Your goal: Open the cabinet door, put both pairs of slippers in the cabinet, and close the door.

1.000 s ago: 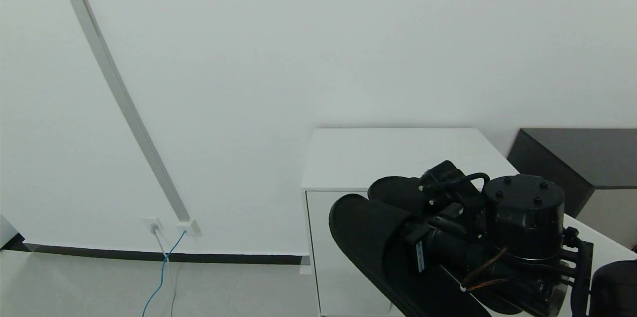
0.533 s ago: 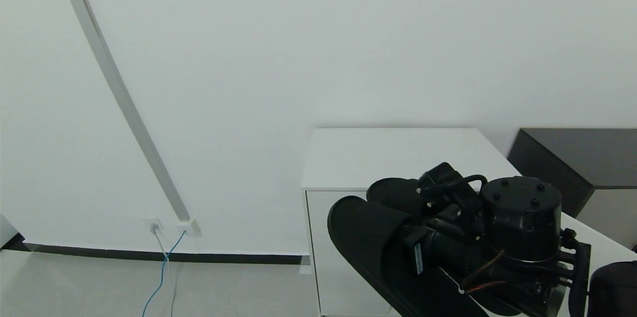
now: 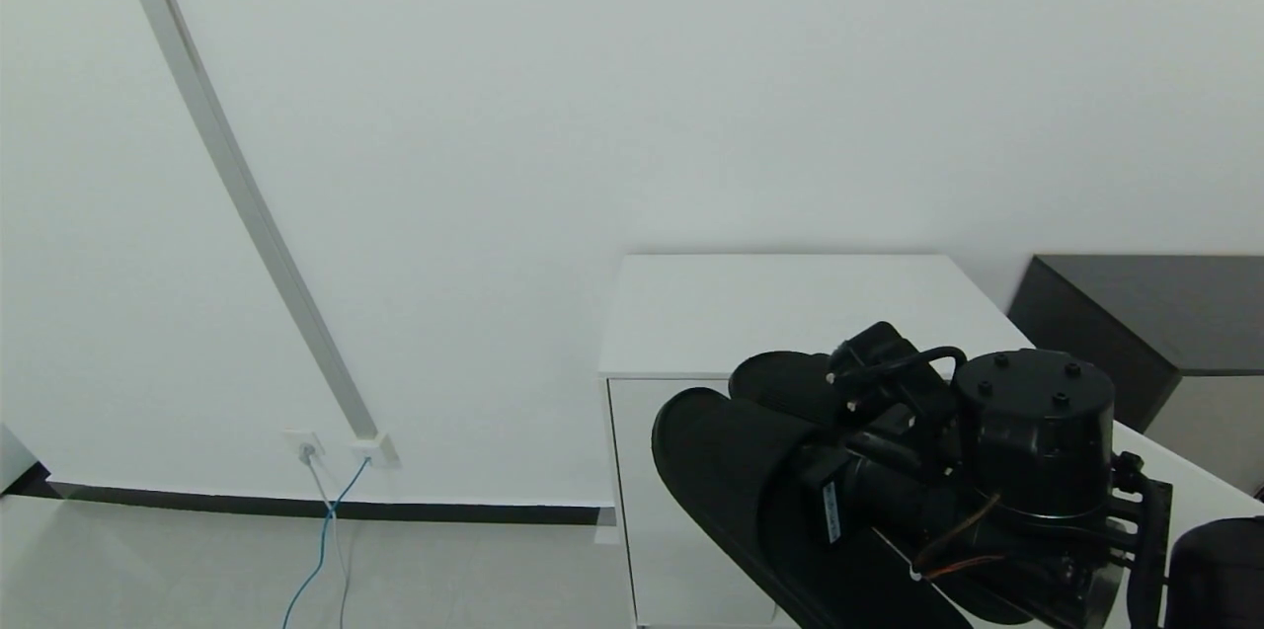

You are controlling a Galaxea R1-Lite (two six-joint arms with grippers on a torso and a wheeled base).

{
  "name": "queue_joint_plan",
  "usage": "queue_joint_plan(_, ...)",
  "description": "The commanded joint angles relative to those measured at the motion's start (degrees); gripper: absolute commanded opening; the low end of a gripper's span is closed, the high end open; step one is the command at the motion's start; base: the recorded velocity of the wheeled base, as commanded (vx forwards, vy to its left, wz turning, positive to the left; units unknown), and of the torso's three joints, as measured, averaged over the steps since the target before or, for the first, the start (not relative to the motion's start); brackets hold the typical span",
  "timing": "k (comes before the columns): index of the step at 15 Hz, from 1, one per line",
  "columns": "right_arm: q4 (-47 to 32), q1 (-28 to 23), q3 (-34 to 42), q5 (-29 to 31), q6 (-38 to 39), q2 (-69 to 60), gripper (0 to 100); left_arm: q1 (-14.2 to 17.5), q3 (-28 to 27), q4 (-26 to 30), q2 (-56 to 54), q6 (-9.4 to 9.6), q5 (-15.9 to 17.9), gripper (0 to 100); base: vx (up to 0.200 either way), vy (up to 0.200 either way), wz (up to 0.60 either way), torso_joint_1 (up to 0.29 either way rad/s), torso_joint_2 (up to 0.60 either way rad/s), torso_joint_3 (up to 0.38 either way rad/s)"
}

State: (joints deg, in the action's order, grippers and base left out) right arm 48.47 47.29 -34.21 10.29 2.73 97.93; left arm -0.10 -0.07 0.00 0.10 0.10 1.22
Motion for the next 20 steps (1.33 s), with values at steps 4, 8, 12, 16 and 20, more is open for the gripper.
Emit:
queue_joint_plan(4, -0.04, 0.0, 0.11, -0.01, -0.01, -0.02, 0, 0.01, -0.01, 0.0, -0.01, -0.01, 0.01, 0, 0.0, -0.2, 0.0, 0.004, 0.0, 0.006)
queue_joint_plan(8, 0.05, 0.0, 0.11, -0.27, -0.01, 0.07, 0, 0.01, -0.01, 0.0, -0.01, -0.01, 0.01, 0, 0.0, -0.2, 0.0, 0.002, 0.0, 0.0)
queue_joint_plan(12, 0.05, -0.27, 0.46, -0.36, 0.08, 0.16, 0, 0.01, -0.01, 0.0, -0.01, -0.01, 0.01, 0, 0.0, -0.2, 0.0, 0.0, 0.0, 0.001)
queue_joint_plan(16, -0.13, -0.35, 0.46, -0.36, 0.08, 0.33, 0, 0.01, 0.07, 0.0, -0.01, -0.1, 0.01, 0, 0.0, 0.0, 0.0, 0.0, 0.0, 0.0)
queue_joint_plan(20, -0.04, -0.35, 1.78, -0.36, -0.09, 0.42, 0, 0.01, 0.07, 0.0, -0.01, -0.1, 0.01, 0, 0.0, 0.0, 0.0, 0.0, 0.0, 0.0)
